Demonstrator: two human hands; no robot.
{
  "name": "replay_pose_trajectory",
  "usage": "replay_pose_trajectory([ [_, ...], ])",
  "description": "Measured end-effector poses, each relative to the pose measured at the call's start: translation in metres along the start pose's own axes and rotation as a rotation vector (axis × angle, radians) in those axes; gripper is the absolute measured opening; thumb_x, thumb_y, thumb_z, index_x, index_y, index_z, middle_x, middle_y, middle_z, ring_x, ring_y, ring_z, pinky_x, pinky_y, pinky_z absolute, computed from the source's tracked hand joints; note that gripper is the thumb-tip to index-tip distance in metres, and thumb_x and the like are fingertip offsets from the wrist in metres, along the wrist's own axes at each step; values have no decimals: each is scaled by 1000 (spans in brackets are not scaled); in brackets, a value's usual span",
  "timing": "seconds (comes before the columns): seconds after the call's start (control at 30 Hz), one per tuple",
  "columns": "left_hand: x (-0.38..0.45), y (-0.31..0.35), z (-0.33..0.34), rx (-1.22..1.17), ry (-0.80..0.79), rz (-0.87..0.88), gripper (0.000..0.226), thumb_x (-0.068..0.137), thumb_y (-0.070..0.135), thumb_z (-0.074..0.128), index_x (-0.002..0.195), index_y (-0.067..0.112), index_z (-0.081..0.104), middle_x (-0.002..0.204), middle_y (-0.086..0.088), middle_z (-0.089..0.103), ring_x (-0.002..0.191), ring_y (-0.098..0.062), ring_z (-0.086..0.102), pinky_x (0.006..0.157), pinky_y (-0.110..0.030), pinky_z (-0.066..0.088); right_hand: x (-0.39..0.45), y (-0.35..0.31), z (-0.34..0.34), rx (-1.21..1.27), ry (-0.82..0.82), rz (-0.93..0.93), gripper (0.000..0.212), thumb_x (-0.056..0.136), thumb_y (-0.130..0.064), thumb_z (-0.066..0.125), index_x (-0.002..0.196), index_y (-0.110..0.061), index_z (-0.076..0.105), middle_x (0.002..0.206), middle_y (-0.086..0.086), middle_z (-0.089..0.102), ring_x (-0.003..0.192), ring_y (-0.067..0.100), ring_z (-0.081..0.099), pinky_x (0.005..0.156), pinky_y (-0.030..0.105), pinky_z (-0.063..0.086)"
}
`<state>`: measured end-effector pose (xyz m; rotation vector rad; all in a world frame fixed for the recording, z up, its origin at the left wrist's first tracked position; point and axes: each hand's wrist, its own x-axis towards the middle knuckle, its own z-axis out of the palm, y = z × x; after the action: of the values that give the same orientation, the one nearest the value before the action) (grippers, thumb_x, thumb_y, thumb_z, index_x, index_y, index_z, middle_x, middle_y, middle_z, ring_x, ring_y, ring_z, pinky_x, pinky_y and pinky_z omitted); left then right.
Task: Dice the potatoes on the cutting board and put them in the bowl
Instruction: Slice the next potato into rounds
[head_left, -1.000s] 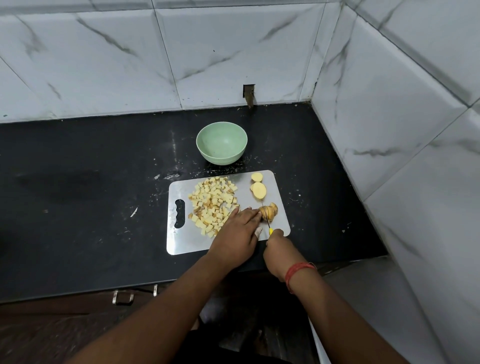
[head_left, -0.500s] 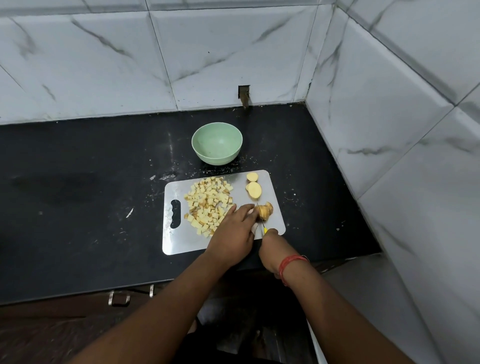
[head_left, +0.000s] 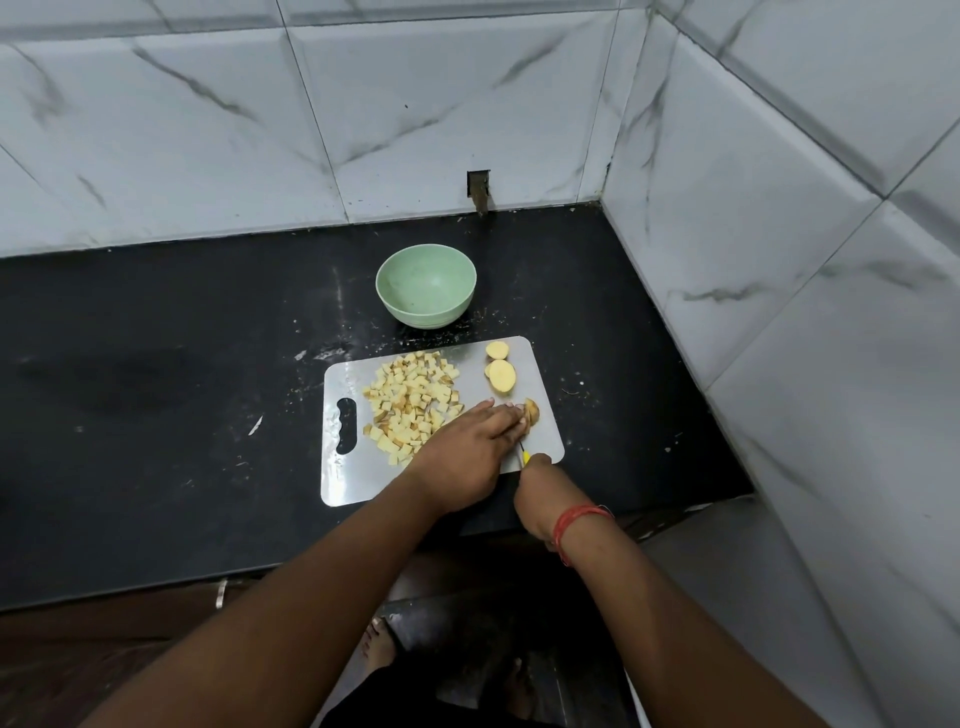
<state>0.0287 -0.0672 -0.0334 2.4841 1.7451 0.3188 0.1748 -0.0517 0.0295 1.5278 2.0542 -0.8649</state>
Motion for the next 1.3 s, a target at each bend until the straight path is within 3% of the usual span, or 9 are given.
replay_pose_trajectory([
  [0.1, 0, 1, -2, 10, -14, -4, 55, 98, 13, 41, 152, 5, 43, 156, -15, 44, 145, -33, 40, 125, -35, 8, -14, -6, -4, -265, -60, -135, 35, 104, -13, 33, 137, -5, 43, 76, 7, 35, 69, 19, 40, 63, 22, 32],
  [0.17, 0, 1, -2, 19, -38, -10, 56, 99, 13, 40, 155, 6, 37, 160, -14, 38, 148, -32, 35, 126, -34, 5, -17, -7, -2, -423, -139, -147, 36, 104, -15, 33, 136, -7, 46, 110, 13, 55, 105, 25, 54, 91, 30, 39],
  [0.23, -1, 2, -2, 32, -58, -22, 57, 101, 16, 33, 157, 8, 32, 163, -12, 33, 150, -30, 30, 126, -33, 3, -10, 4, 16, -145, -122, 25, 35, 101, -15, 37, 135, -6, 42, 134, 14, 52, 121, 27, 53, 100, 34, 39],
  [0.27, -1, 2, -3, 32, -67, -30, 57, 101, 18, 29, 158, 9, 30, 165, -11, 30, 151, -29, 28, 127, -33, 3, -7, 10, 20, 59, -48, 86, 35, 100, -13, 39, 134, -3, 39, 134, 15, 53, 121, 28, 54, 98, 34, 41],
  [0.33, 0, 3, -2, 28, -84, -47, 57, 103, 19, 26, 159, 10, 27, 166, -10, 27, 153, -27, 25, 128, -33, 3, -12, 22, 26, 159, 49, 60, 36, 98, -10, 40, 132, 0, 38, 128, 19, 54, 117, 33, 56, 91, 36, 45],
  [0.6, -6, 6, -3, -37, -109, -165, 54, 106, 22, 34, 160, 17, 29, 168, -7, 19, 151, -32, 26, 123, -42, 29, -16, 39, 32, 133, 56, 106, 30, 96, -5, 42, 126, -4, 41, 123, 17, 59, 110, 28, 62, 79, 28, 42],
  [0.9, -23, 14, 3, -39, 68, -145, 45, 98, 13, 56, 141, -1, 55, 142, -18, 49, 123, -35, 54, 101, -43, 52, 0, 35, 20, 159, 128, 9, 20, 99, -14, 42, 118, -7, 42, 111, 15, 62, 95, 27, 62, 71, 30, 41],
  [1.1, -28, 16, 14, -17, 106, -164, 36, 101, 19, 55, 131, 0, 64, 136, -18, 53, 120, -35, 54, 100, -47, 52, 6, 33, 13, 201, 135, -37, 20, 102, -19, 41, 117, -7, 44, 103, 13, 61, 80, 22, 54, 67, 28, 40],
  [1.3, -21, 23, 15, 78, 100, -252, 38, 94, 25, 63, 131, 21, 68, 140, -22, 55, 134, -38, 49, 123, -55, 23, 6, 40, 19, 416, 100, -52, 19, 102, -27, 39, 112, -12, 44, 87, 6, 53, 72, 18, 53, 64, 30, 44],
])
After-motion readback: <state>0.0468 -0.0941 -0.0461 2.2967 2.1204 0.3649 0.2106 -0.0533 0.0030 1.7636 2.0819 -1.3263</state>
